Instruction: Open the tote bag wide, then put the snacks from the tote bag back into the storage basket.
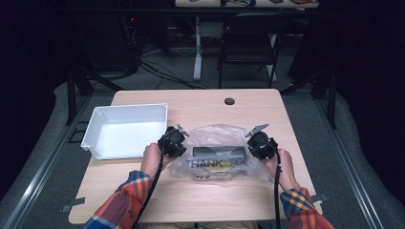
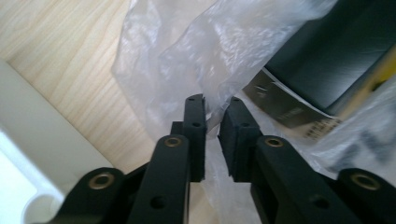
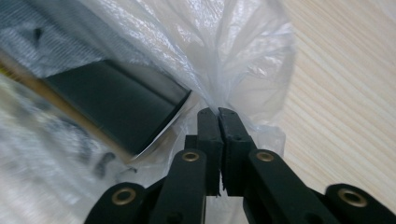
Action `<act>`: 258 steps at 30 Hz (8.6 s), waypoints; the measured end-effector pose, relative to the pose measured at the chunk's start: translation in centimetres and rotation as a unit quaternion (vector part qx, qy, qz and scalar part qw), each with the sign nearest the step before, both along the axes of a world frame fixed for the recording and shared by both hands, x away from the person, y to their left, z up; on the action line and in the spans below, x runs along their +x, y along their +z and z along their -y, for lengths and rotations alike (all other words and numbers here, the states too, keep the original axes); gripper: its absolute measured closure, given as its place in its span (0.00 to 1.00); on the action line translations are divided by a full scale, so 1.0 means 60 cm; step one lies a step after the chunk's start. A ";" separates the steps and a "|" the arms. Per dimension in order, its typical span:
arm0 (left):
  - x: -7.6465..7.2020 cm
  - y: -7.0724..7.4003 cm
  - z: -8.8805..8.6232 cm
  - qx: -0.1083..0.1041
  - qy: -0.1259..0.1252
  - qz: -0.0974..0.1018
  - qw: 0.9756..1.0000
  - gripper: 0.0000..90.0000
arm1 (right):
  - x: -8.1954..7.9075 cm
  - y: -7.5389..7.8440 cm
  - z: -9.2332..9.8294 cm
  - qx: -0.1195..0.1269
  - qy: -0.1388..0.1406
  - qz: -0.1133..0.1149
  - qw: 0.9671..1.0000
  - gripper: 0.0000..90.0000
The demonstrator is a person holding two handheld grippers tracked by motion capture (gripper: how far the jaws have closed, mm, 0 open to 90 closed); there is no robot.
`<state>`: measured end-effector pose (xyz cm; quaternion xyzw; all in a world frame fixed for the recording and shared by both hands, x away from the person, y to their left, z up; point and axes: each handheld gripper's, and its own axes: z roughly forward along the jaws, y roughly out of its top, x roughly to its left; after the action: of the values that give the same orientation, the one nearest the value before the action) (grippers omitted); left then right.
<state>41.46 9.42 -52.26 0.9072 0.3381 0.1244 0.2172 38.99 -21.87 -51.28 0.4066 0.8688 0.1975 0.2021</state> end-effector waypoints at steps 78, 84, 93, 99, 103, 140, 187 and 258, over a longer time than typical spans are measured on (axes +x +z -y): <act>-0.097 0.048 -0.020 -0.023 -0.106 -0.034 0.994 0.52 | 0.035 -0.045 0.022 0.033 -0.044 -0.070 0.996 1.00; -0.065 -0.026 0.008 0.038 -0.082 -0.067 0.994 0.82 | 0.030 -0.047 0.026 0.032 -0.045 -0.077 0.996 1.00; -0.039 -0.037 -0.004 0.006 0.002 -0.038 0.999 0.97 | 0.023 -0.050 0.032 0.045 -0.051 -0.073 0.995 0.99; -0.030 -0.045 -0.005 0.007 0.028 -0.030 0.999 0.93 | 0.027 -0.054 0.031 0.043 -0.064 -0.066 0.995 0.94; -0.028 -0.048 -0.004 0.007 0.030 -0.024 0.999 0.92 | 0.030 -0.051 0.038 0.048 -0.072 -0.040 0.995 0.92; -0.083 0.071 -0.033 -0.055 -0.057 0.040 0.996 0.16 | -0.019 0.047 0.091 0.138 -0.082 0.028 0.987 0.14; -0.061 0.056 0.111 0.023 -0.217 -0.066 0.974 0.23 | -0.053 -0.015 0.133 0.112 -0.062 -0.029 0.991 0.06; -0.050 0.109 0.137 0.102 -0.281 -0.056 0.953 0.48 | -0.048 -0.028 0.133 0.104 -0.063 -0.044 0.992 0.06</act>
<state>38.48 1.23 -45.71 0.9883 0.0669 0.0413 0.1304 36.10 -29.84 -52.96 0.4873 0.8245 0.2556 0.1319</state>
